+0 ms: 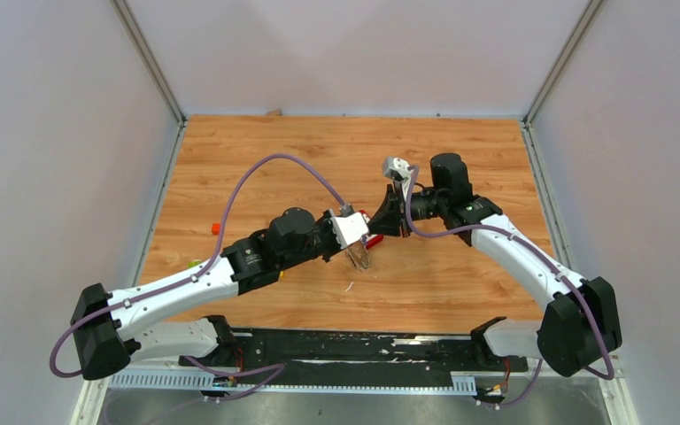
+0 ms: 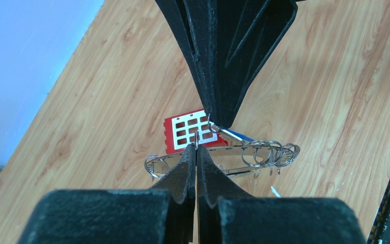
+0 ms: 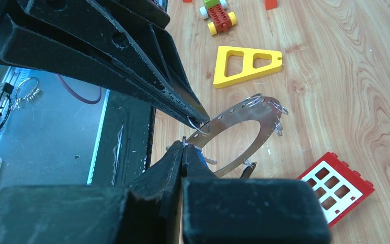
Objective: Put the keys on the keyring
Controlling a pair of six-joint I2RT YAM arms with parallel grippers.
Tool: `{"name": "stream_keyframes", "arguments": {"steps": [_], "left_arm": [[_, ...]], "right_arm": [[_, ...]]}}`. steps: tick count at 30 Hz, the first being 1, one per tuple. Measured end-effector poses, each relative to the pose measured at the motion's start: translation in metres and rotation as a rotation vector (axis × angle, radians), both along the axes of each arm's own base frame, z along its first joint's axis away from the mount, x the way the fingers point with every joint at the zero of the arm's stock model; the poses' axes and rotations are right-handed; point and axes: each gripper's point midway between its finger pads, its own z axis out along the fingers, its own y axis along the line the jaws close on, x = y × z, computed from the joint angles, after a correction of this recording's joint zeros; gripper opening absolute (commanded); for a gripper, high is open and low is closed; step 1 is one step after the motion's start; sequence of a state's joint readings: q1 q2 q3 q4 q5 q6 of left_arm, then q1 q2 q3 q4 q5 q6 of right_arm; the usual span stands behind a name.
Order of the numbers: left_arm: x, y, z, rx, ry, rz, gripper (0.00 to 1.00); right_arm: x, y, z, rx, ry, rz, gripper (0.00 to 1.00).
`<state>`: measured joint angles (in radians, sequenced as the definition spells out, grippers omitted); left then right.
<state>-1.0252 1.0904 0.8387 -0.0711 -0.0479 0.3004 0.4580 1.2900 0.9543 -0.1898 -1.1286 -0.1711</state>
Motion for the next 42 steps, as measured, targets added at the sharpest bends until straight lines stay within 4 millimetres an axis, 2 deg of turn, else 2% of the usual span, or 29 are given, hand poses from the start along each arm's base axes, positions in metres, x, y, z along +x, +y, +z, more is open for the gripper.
{"name": "stream_keyframes", "arguments": {"steps": [42], "left_arm": [[-0.0090, -0.0051, -0.0005, -0.007, 0.017, -0.056, 0.00]], "right_arm": [[0.0016, 0.0032, -0.0072, -0.012, 0.030, -0.001, 0.00]]}}
